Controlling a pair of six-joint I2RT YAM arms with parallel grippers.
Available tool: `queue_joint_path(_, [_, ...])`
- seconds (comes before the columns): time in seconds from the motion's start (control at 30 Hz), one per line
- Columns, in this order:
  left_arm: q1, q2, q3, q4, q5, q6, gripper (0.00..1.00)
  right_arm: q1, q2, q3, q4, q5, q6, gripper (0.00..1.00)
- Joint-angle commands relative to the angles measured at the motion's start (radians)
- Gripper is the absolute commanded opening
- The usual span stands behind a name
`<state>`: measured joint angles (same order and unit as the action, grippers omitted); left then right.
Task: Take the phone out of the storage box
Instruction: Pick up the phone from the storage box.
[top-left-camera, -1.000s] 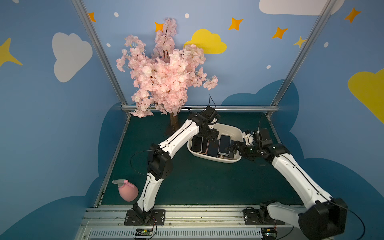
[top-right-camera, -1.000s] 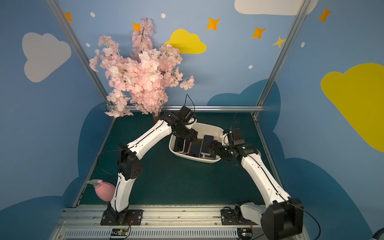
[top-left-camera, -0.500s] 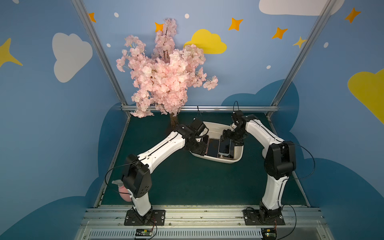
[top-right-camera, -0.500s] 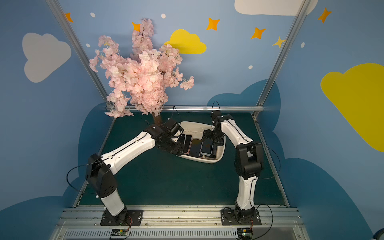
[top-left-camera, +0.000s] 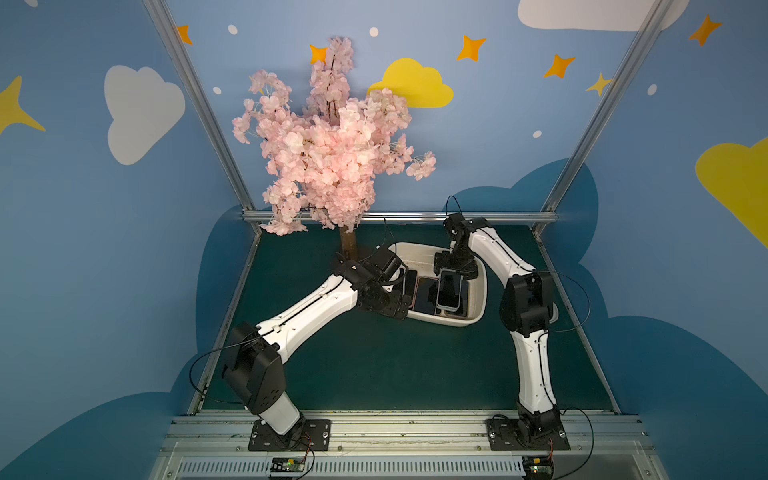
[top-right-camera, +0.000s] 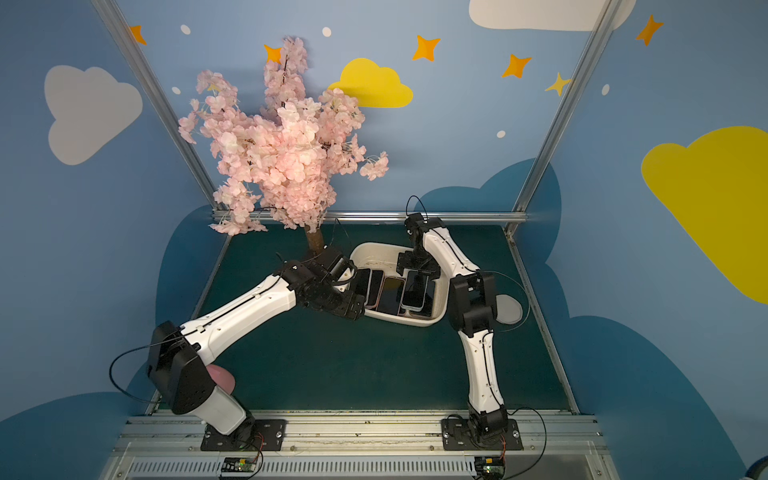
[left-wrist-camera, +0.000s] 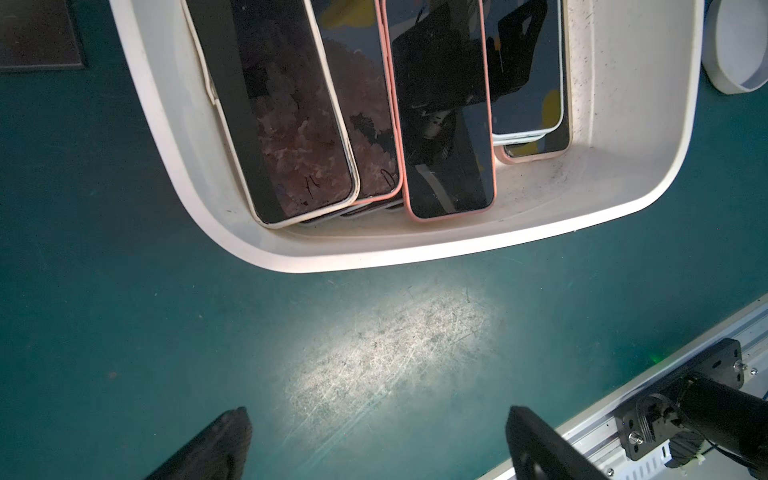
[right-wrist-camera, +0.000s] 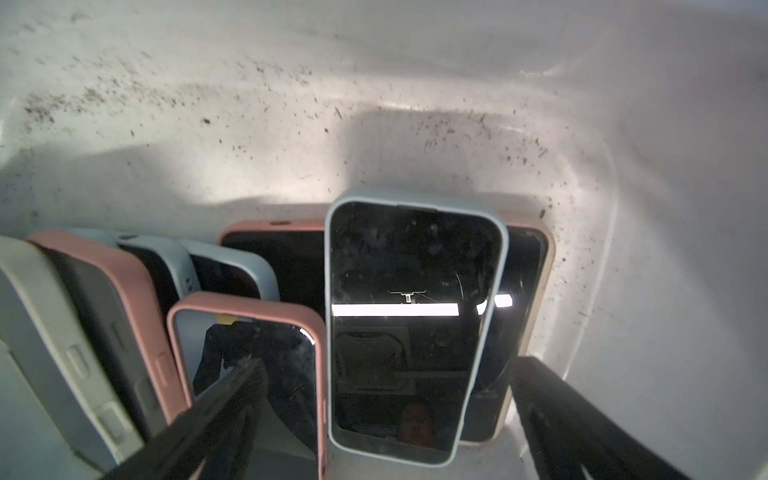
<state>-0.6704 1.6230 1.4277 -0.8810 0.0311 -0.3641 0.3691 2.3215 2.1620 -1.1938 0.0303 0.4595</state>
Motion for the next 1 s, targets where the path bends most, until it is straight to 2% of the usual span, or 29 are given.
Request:
queue_joint_path(0.0, [0.016, -0.026, -0.021, -0.003, 0.021, 0.029, 1.00, 0.001, 0.041, 0.059, -0.081, 0.047, 0.020, 0.99])
queue_joint_path(0.37, [0.076, -0.033, -0.029, -0.004, 0.070, 0.065, 1.00, 0.000, 0.115, 0.120, -0.094, 0.072, 0.050, 0.99])
queue_joint_path(0.73, [0.091, -0.057, -0.064, 0.000, 0.076, 0.056, 1.00, -0.001, 0.162, 0.140, -0.094, 0.086, 0.059, 0.98])
queue_joint_path(0.83, [0.089, -0.063, -0.070, 0.002, 0.076, 0.051, 1.00, -0.002, 0.167, 0.135, -0.094, 0.104, 0.057, 0.94])
queue_joint_path(0.97, [0.091, -0.067, -0.079, 0.006, 0.079, 0.043, 1.00, -0.005, 0.172, 0.134, -0.097, 0.105, 0.045, 0.82])
